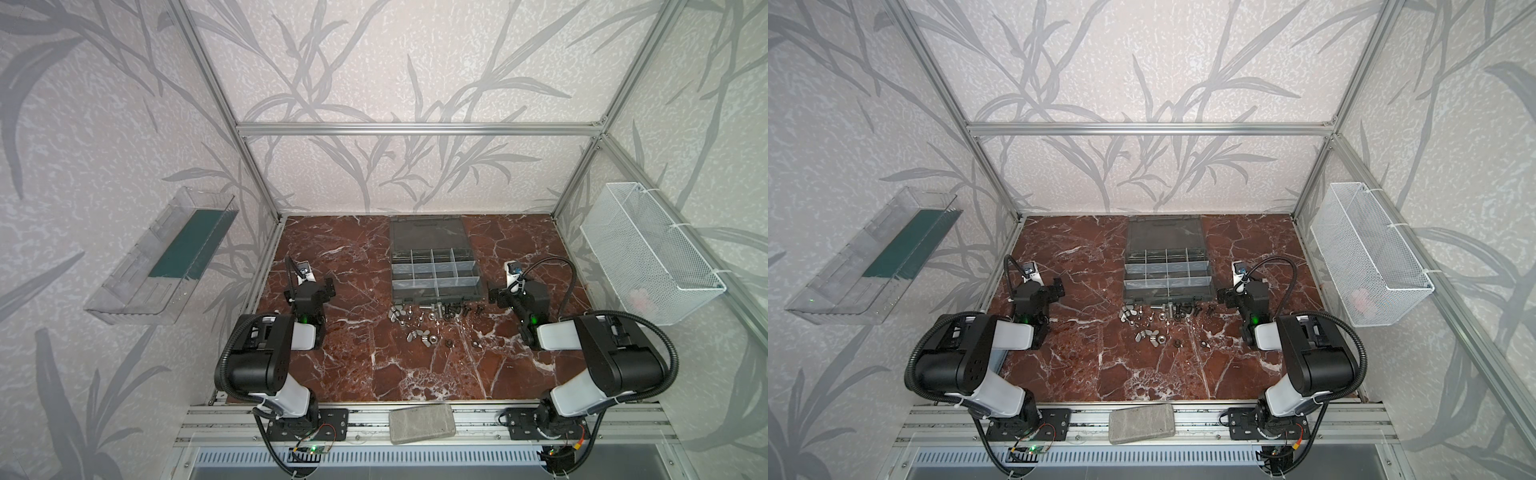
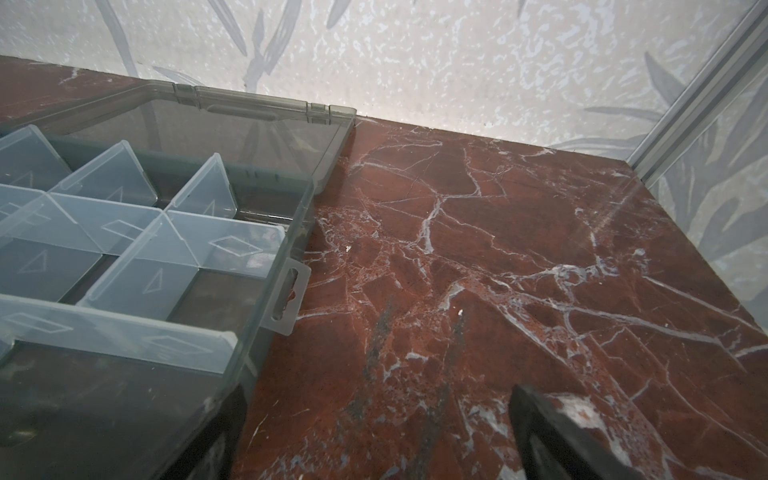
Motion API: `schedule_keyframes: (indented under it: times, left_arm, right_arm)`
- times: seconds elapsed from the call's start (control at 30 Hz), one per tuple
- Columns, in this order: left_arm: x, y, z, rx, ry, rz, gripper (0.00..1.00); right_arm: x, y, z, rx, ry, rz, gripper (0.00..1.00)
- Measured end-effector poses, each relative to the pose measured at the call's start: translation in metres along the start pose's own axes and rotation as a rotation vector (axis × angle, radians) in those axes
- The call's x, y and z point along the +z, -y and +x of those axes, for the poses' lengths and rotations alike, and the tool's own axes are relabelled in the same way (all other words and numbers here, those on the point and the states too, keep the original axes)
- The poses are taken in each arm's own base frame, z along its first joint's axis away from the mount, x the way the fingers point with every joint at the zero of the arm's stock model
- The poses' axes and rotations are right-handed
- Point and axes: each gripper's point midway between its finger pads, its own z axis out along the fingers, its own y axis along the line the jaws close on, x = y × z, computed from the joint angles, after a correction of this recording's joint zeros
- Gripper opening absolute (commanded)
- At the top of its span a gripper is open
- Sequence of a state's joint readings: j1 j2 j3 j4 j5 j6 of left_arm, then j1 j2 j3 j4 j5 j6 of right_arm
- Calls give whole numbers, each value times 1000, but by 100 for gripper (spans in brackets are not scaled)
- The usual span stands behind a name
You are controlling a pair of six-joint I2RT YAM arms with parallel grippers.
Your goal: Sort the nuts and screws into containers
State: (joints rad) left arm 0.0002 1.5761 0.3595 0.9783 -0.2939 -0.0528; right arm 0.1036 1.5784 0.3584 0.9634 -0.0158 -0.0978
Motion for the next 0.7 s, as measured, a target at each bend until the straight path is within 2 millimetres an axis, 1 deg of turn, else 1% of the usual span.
schedule_keyframes:
  times: [0.17, 0.3, 0.7]
  left_arm:
    - [0, 11, 4, 11, -19, 71, 99]
    - [0, 15, 7, 14, -29, 94, 99]
    - [0, 14, 7, 14, -31, 91, 99]
  right_arm:
    - [0, 0, 0, 0, 0, 0, 99]
    - [0, 0, 0, 0, 0, 0, 99]
    - [0, 0, 0, 0, 0, 0, 99]
